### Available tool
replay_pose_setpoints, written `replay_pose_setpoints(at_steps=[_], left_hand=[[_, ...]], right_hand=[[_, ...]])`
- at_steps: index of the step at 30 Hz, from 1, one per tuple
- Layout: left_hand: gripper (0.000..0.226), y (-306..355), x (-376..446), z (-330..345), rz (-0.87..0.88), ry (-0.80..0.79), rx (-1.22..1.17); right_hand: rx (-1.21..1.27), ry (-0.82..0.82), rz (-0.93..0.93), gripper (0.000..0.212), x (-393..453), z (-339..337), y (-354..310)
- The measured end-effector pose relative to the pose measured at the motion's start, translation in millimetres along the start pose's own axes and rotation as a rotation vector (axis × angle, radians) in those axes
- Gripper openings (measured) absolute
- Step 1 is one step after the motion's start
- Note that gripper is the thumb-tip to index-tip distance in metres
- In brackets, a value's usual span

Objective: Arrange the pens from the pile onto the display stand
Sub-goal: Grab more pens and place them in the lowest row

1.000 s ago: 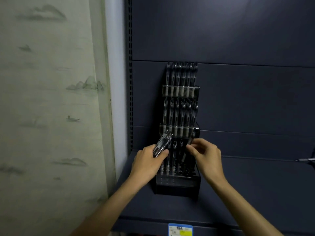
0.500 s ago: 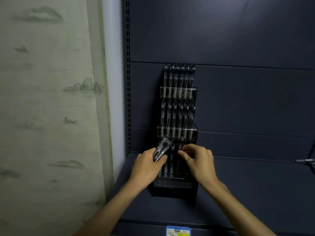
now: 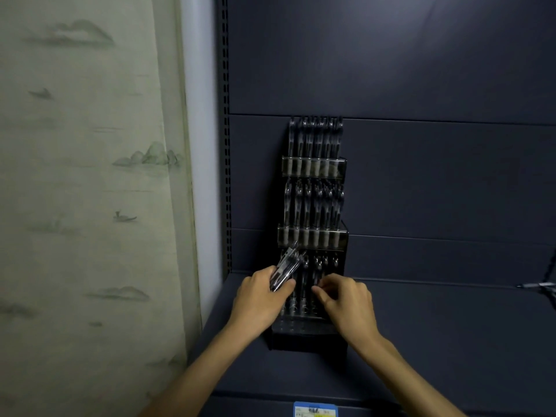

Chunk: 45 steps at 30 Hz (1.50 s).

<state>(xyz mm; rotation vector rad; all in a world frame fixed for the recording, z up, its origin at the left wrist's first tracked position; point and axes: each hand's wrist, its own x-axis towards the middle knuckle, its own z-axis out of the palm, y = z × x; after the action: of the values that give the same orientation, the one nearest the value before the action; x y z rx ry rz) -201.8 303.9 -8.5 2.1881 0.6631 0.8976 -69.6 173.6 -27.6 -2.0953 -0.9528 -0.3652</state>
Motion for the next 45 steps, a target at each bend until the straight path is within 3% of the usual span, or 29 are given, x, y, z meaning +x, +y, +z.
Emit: replay_pose_setpoints(at_steps=[8,12,15,18,22,26,33,36,40,45], left_hand=[[0.026,6.4,-1.7,2.5,0.008,-0.034,-0.012],[0.023,9.3,-1.0,6.1,0.015,-0.034,0.002],[0.027,13.7,-1.2,9.7,0.023,-0.049,0.032],[0.027,18.4,-4.0,15.4,0.041,-0.079,0.084],[0.024,27.7,-8.3,16.8,0.058,-0.094,0.189],[0.027,27.3,-7.3,12.0,0.048,-0.08,0.202],[0.029,25.7,-6.1,12.4,0.037,-0.078,0.172],[0.024,23.4,-6.8,11.1,0.036,-0.06,0.148],[0.026,15.4,-8.0,6.1,0.048,-0.008,0.146],[0.025,10.2,-8.4,3.1,0.054,0.014,0.134]], right_hand=[[0.079,0.007,0.028,0.013,-2.5,-13.9,-5.5],[0.336,0.111,0.02,0.015,-9.9,-35.9,-25.5],[0.614,-0.031,0.065,0.01,-12.7,-47.2,-46.5],[0.635,-0.152,0.085,0.021,-13.0,-45.5,-56.0],[0.606,-0.099,0.087,0.032,-15.3,-41.7,-57.7],[0.791,0.003,0.142,0.023,-9.6,-46.3,-50.1],[1.03,-0.089,0.149,0.014,-5.3,-49.7,-50.2],[1.098,0.053,0.162,0.011,1.4,-53.7,-46.3],[0.916,0.225,0.121,0.013,15.7,-63.0,-23.4],[0.481,0.204,0.016,0.005,19.0,-52.5,1.2]])
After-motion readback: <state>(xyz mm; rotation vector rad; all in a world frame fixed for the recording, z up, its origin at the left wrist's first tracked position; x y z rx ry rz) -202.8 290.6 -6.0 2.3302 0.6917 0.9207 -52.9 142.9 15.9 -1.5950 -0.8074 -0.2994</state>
